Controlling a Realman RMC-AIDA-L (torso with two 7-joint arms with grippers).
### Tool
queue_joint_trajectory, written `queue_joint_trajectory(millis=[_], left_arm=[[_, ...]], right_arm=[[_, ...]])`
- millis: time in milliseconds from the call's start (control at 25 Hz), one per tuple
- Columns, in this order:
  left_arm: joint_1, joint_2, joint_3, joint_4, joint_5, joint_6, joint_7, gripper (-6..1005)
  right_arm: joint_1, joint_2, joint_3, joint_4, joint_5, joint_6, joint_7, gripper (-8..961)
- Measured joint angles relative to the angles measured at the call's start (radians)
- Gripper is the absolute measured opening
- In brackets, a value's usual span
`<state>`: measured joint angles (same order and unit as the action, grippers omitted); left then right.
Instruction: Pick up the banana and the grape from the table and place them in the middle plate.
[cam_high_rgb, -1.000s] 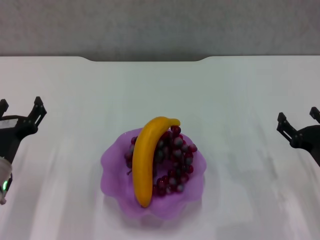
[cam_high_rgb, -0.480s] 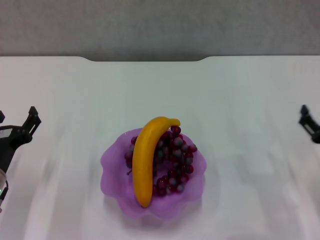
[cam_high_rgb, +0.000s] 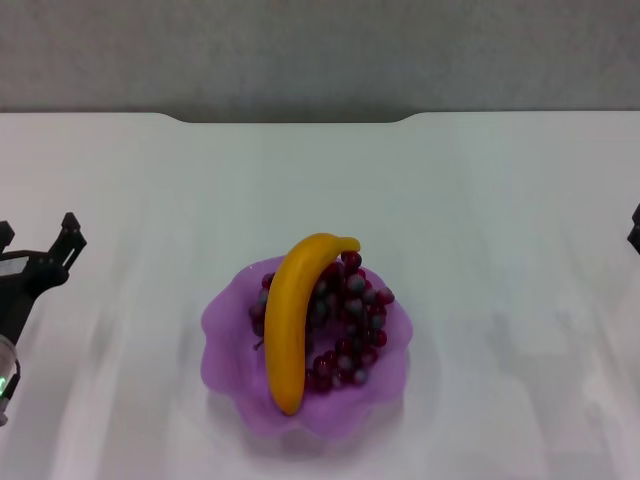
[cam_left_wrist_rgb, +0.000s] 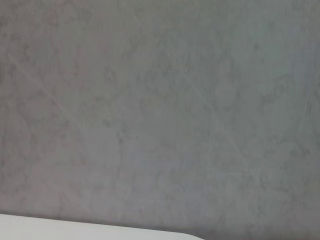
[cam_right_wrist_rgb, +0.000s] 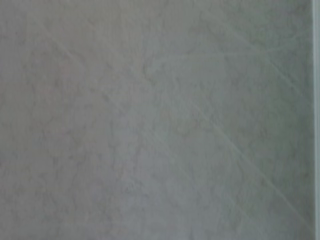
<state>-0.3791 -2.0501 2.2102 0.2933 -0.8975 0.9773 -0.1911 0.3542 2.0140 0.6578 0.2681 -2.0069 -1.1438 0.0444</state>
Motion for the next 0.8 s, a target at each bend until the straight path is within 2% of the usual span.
queue_joint_trajectory(millis=[800], left_arm=[[-0.029,0.003,0.015,-0.007,-0.004,-0.040,-0.025,891]], right_arm=[[0.017,0.001,0.000,0.002,0.004,0.018,-0.006,894]])
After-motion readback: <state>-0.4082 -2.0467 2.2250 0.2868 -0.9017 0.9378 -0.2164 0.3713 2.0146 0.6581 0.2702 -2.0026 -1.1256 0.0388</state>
